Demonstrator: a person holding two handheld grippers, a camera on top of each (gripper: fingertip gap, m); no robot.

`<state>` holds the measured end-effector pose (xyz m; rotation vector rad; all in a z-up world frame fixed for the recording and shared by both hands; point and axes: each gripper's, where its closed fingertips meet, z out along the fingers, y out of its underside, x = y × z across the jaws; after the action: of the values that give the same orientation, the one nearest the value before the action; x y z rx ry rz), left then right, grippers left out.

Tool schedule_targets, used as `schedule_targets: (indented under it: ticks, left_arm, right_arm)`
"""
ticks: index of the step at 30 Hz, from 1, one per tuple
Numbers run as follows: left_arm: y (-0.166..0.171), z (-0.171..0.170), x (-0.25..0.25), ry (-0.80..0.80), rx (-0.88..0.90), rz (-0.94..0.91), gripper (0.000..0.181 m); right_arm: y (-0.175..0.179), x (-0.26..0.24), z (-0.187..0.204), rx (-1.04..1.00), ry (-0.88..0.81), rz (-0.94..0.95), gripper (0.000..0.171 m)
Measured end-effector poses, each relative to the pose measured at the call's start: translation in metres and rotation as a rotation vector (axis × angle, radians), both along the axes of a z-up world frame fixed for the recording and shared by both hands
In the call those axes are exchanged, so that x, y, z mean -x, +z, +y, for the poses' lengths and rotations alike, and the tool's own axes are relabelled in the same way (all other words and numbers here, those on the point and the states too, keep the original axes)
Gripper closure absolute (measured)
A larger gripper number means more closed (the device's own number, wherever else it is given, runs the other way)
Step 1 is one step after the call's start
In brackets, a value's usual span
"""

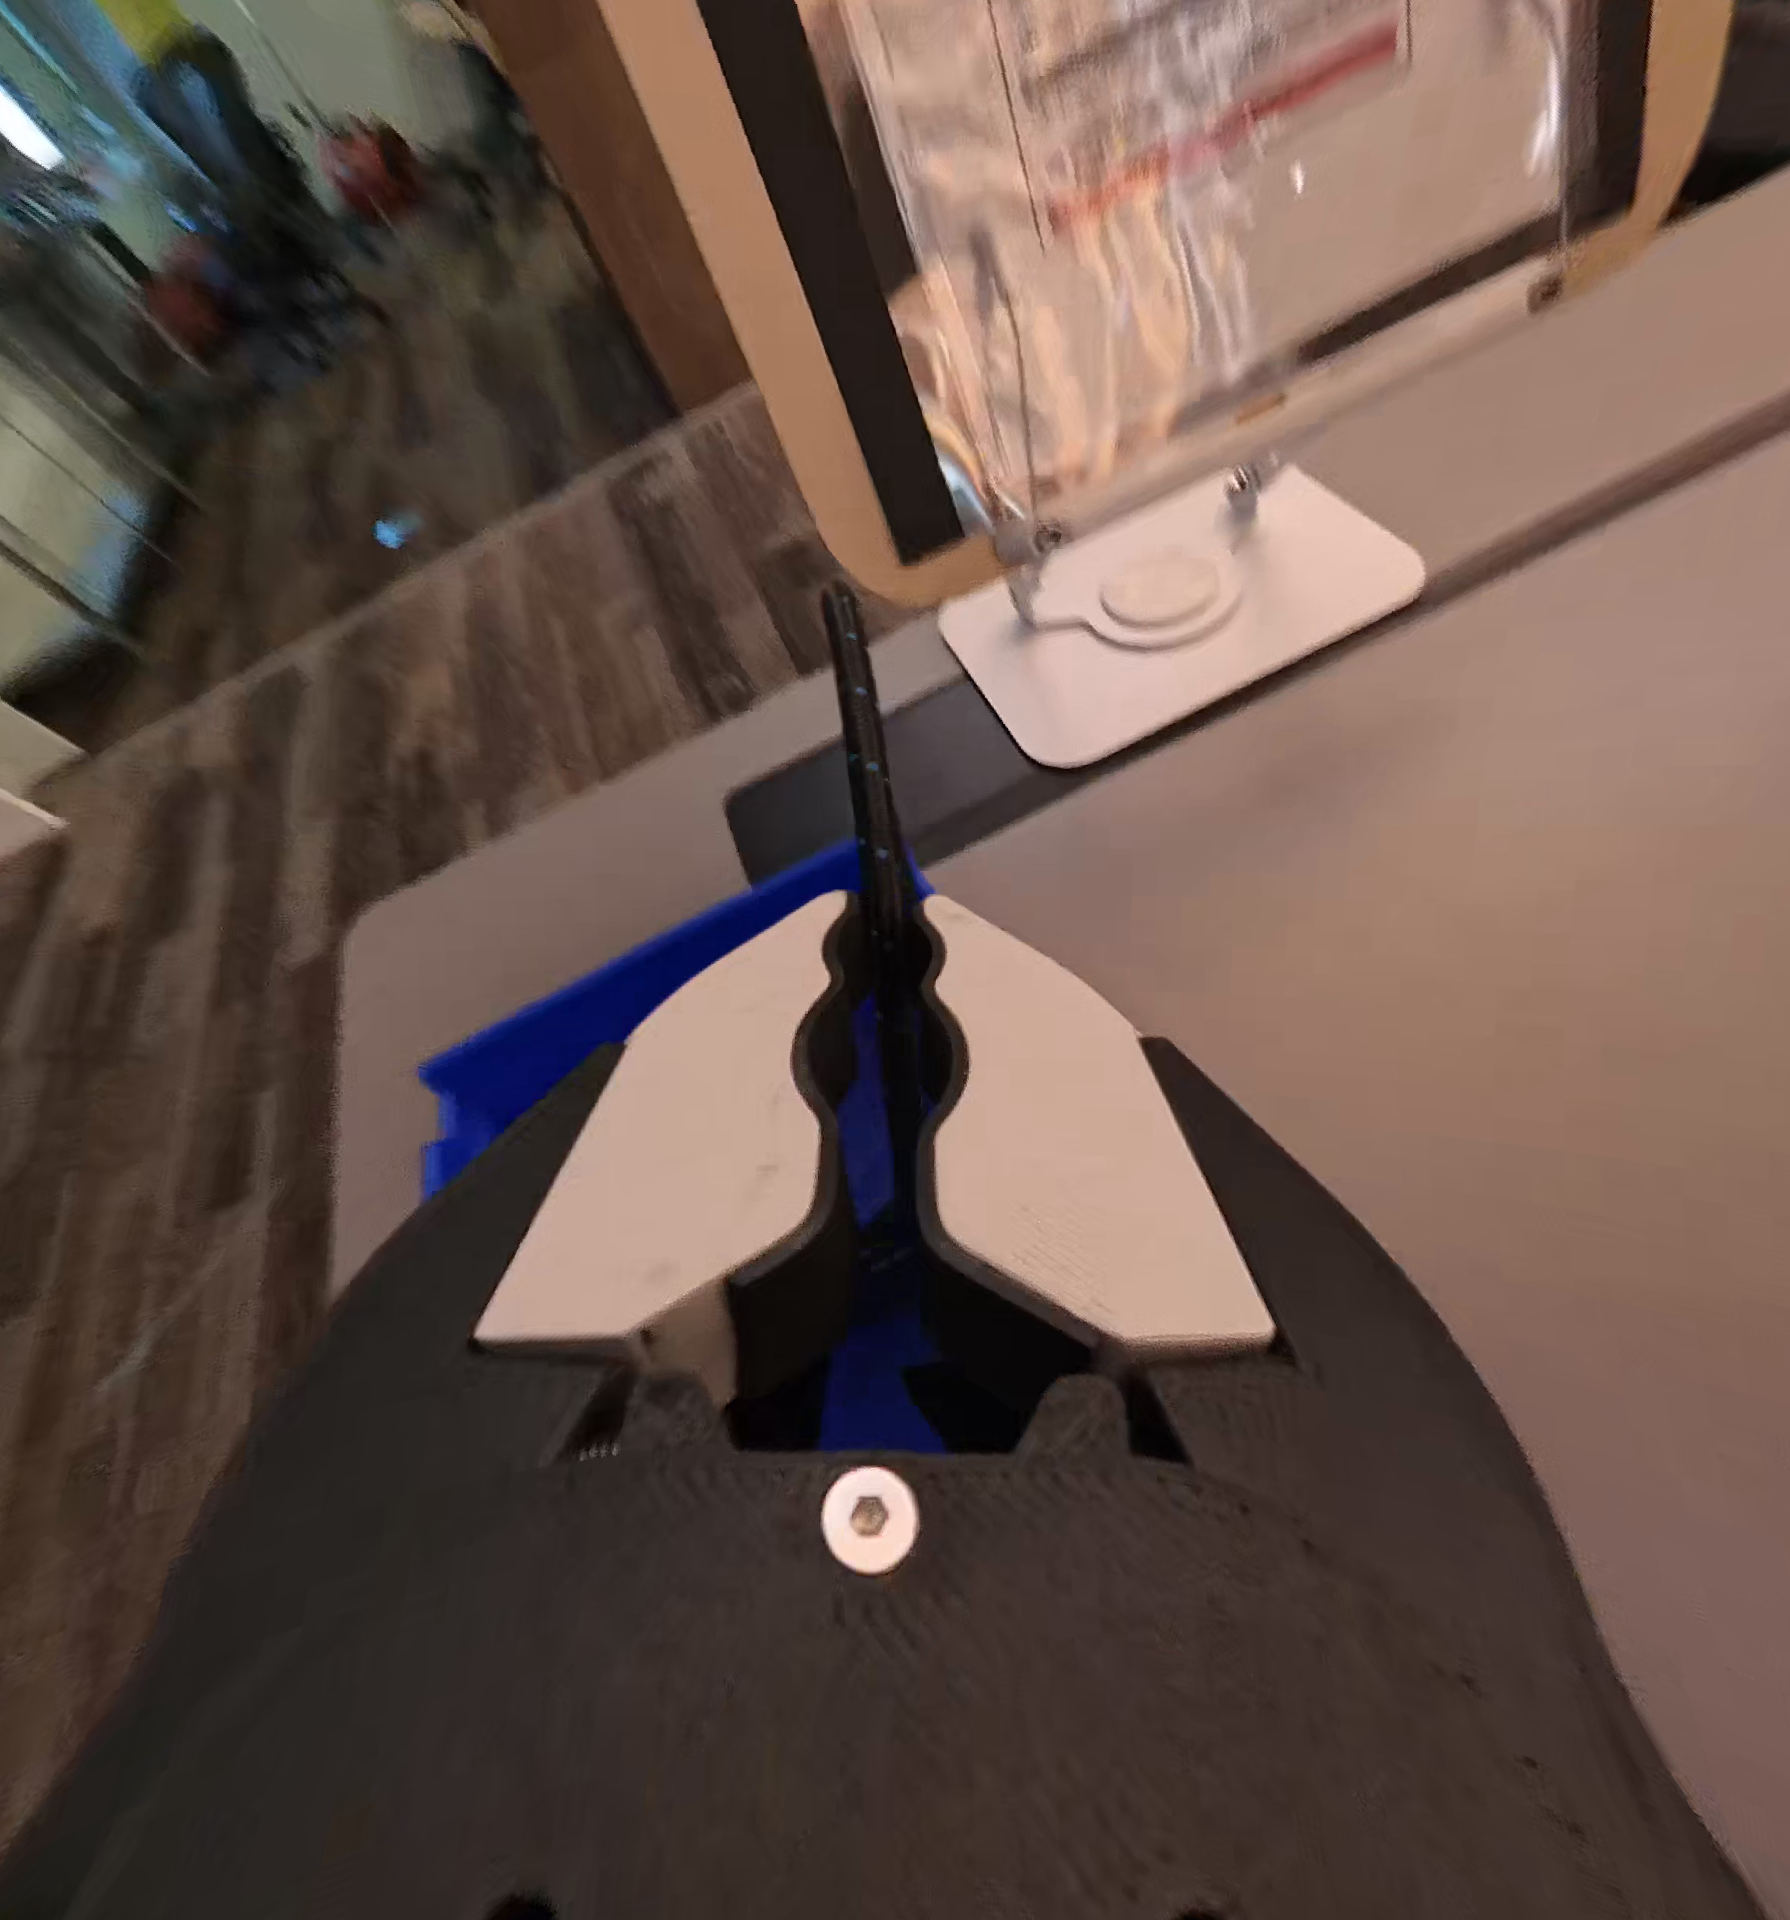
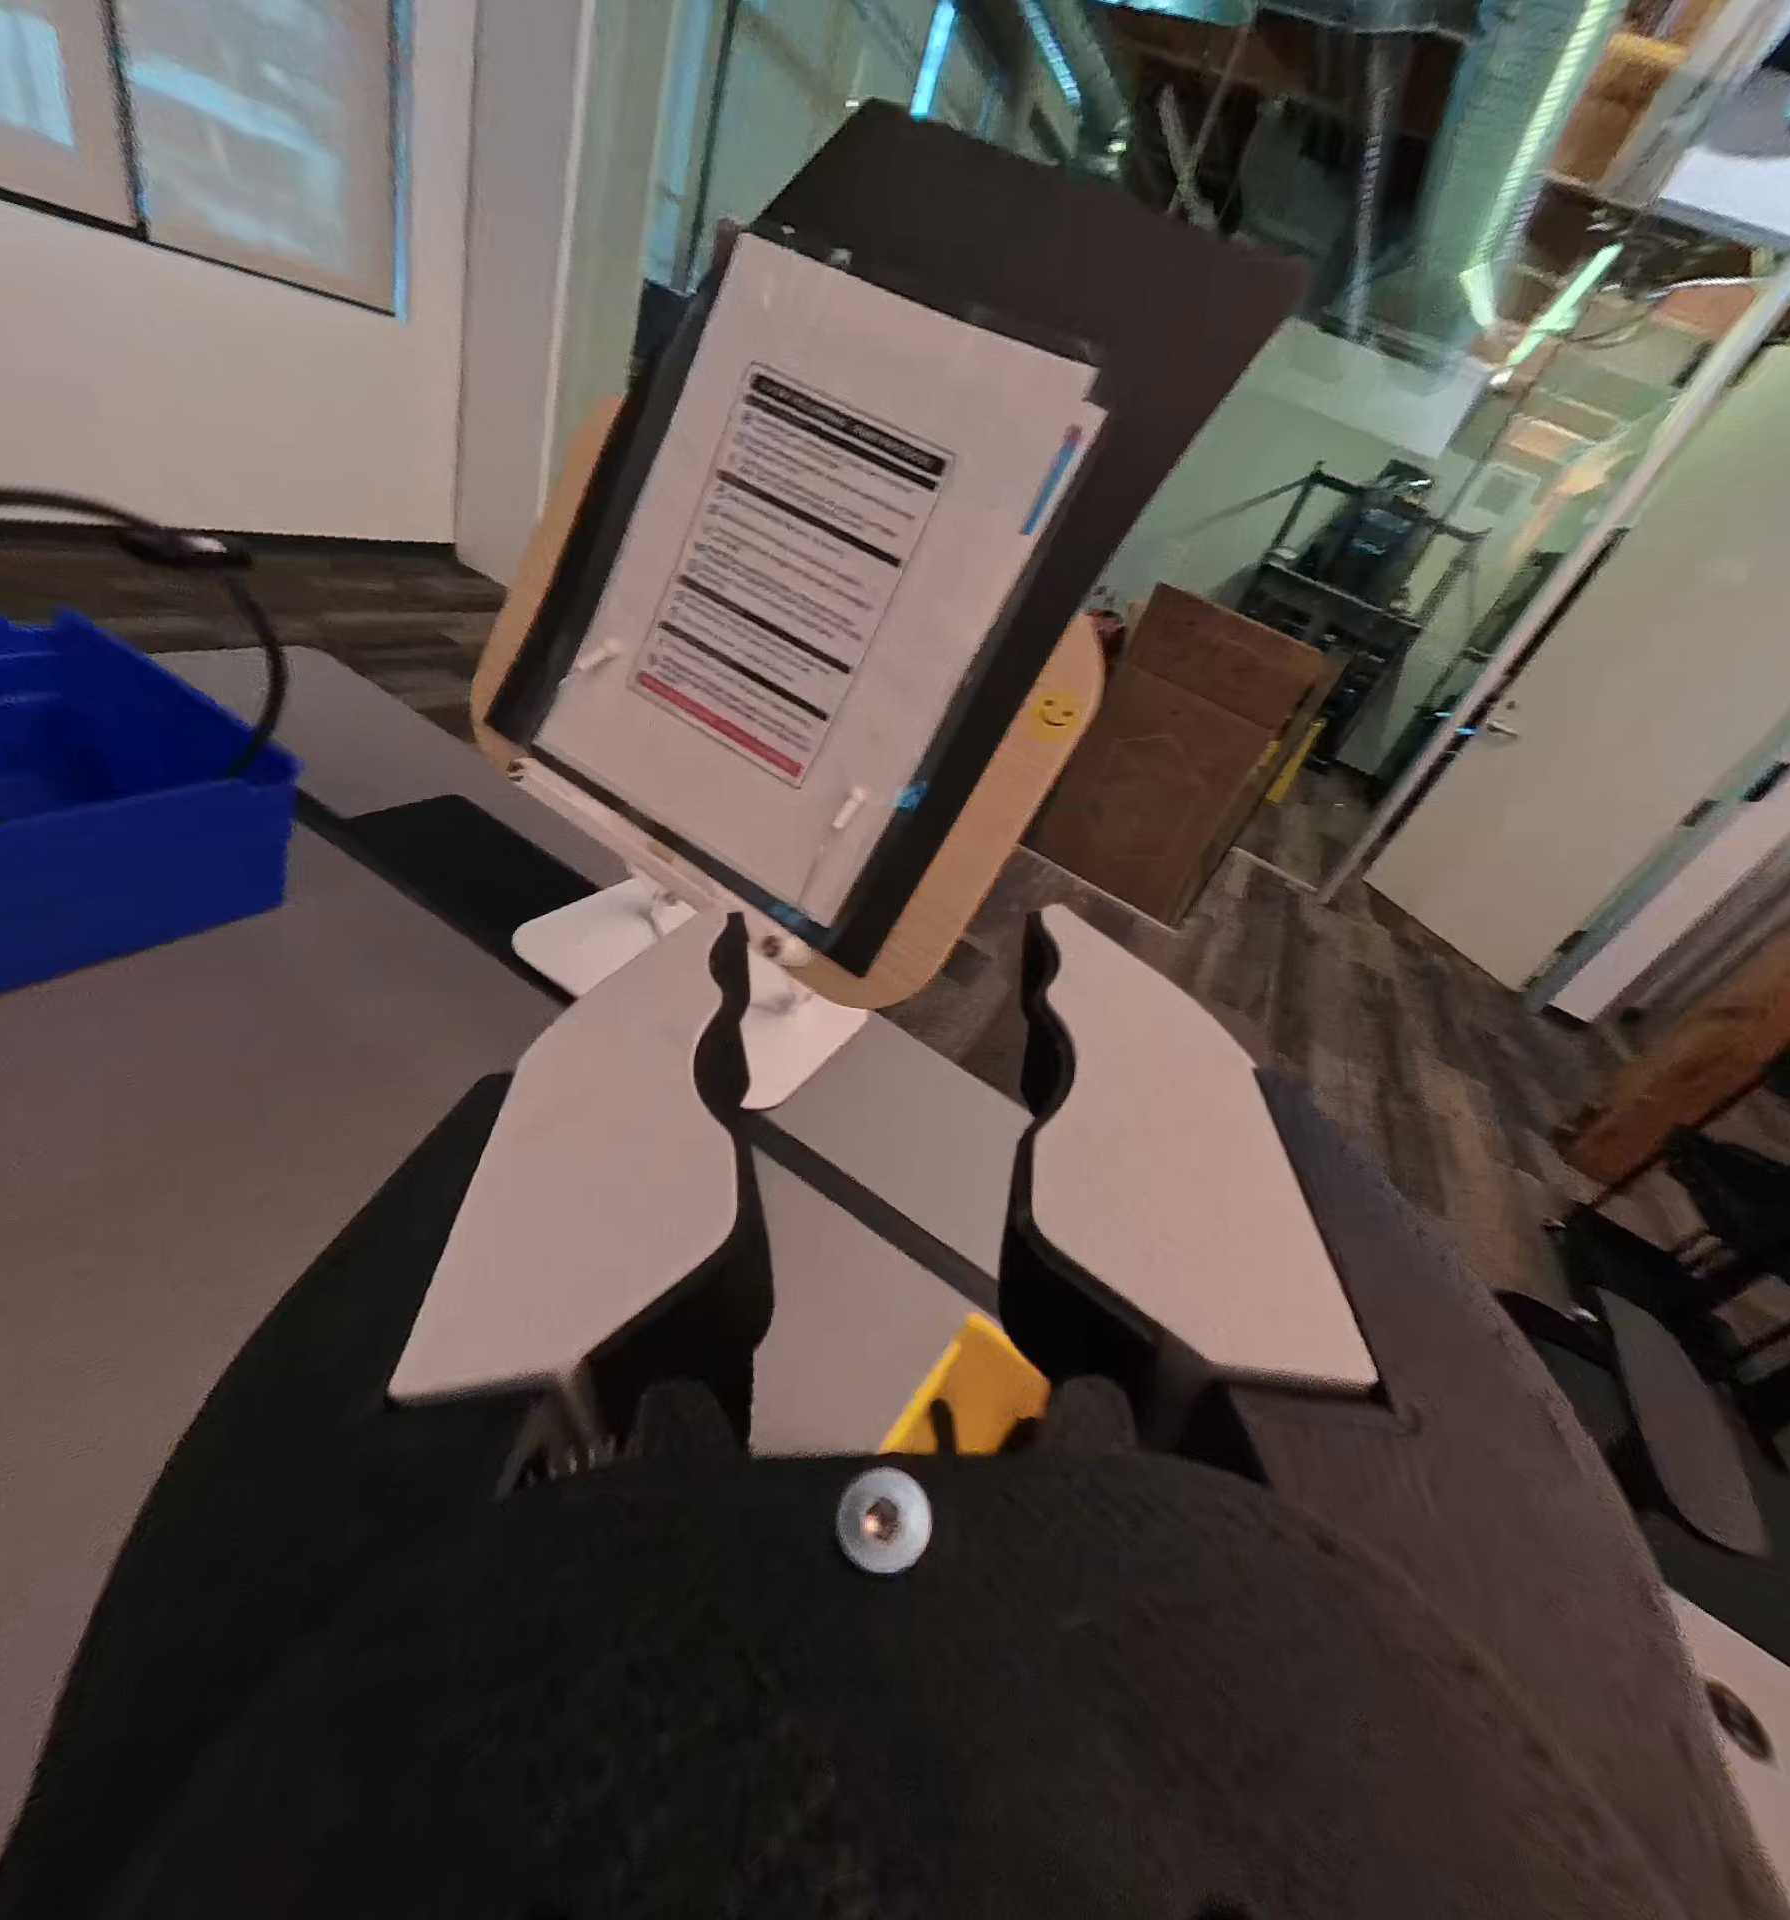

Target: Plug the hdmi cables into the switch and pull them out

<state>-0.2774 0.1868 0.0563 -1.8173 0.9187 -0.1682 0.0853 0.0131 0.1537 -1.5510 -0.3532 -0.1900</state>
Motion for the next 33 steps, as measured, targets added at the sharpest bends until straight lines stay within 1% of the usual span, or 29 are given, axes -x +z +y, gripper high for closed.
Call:
schedule_targets:
  ticks: [3, 5, 9, 11, 14, 17, 19, 22, 23, 24, 25, 28, 30, 31, 32, 33]
  left_arm:
    - [0.038, -0.014, 0.003, 0.039, -0.150, -0.029, 0.175]
    - [0.063, -0.030, 0.003, 0.044, -0.236, -0.069, 0.175]
    - [0.108, -0.078, -0.010, -0.046, -0.338, -0.190, 0.175]
    - [0.120, -0.104, -0.021, -0.120, -0.352, -0.232, 0.175]
    - [0.126, -0.134, -0.041, -0.220, -0.346, -0.259, 0.175]
    - [0.123, -0.155, -0.063, -0.312, -0.316, -0.256, 0.175]
    - [0.120, -0.167, -0.077, -0.363, -0.312, -0.244, 0.175]
    - [0.117, -0.180, -0.092, -0.419, -0.307, -0.236, 0.175]
    - [0.117, -0.184, -0.096, -0.436, -0.304, -0.239, 0.175]
    - [0.116, -0.186, -0.098, -0.444, -0.301, -0.238, 0.175]
    - [0.115, -0.186, -0.098, -0.442, -0.299, -0.233, 0.175]
    - [0.117, -0.182, -0.097, -0.429, -0.295, -0.264, 0.176]
    - [0.123, -0.182, -0.095, -0.430, -0.276, -0.343, 0.175]
    - [0.125, -0.182, -0.093, -0.426, -0.266, -0.390, 0.161]
    - [0.128, -0.180, -0.090, -0.414, -0.250, -0.430, 0.136]
    - [0.129, -0.177, -0.087, -0.398, -0.212, -0.456, 0.118]
  right_arm:
    - [-0.009, 0.029, 0.006, 0.038, 0.150, 0.020, 0.122]
    - [-0.014, 0.059, 0.008, 0.042, 0.287, 0.003, 0.122]
    - [-0.039, 0.141, 0.008, 0.064, 0.597, -0.103, 0.118]
    - [-0.057, 0.189, 0.002, 0.078, 0.747, -0.156, 0.114]
    - [-0.077, 0.254, -0.011, 0.063, 0.906, -0.209, 0.112]
    - [-0.092, 0.296, -0.020, 0.027, 0.950, -0.283, 0.111]
    - [-0.108, 0.309, -0.023, 0.098, 0.969, -0.312, 0.107]
    - [-0.126, 0.302, -0.004, 0.213, 0.865, -0.323, 0.108]
    - [-0.132, 0.296, 0.002, 0.244, 0.834, -0.342, 0.115]
    - [-0.138, 0.289, 0.007, 0.270, 0.808, -0.373, 0.139]
    - [-0.143, 0.285, 0.007, 0.304, 0.818, -0.397, 0.154]
    - [-0.139, 0.273, 0.011, 0.343, 0.804, -0.360, 0.156]
    - [-0.130, 0.264, 0.016, 0.291, 0.779, -0.359, 0.156]
    - [-0.125, 0.258, 0.019, 0.255, 0.754, -0.372, 0.156]
    - [-0.119, 0.251, 0.023, 0.222, 0.734, -0.366, 0.156]
    - [-0.112, 0.245, 0.025, 0.185, 0.725, -0.334, 0.156]
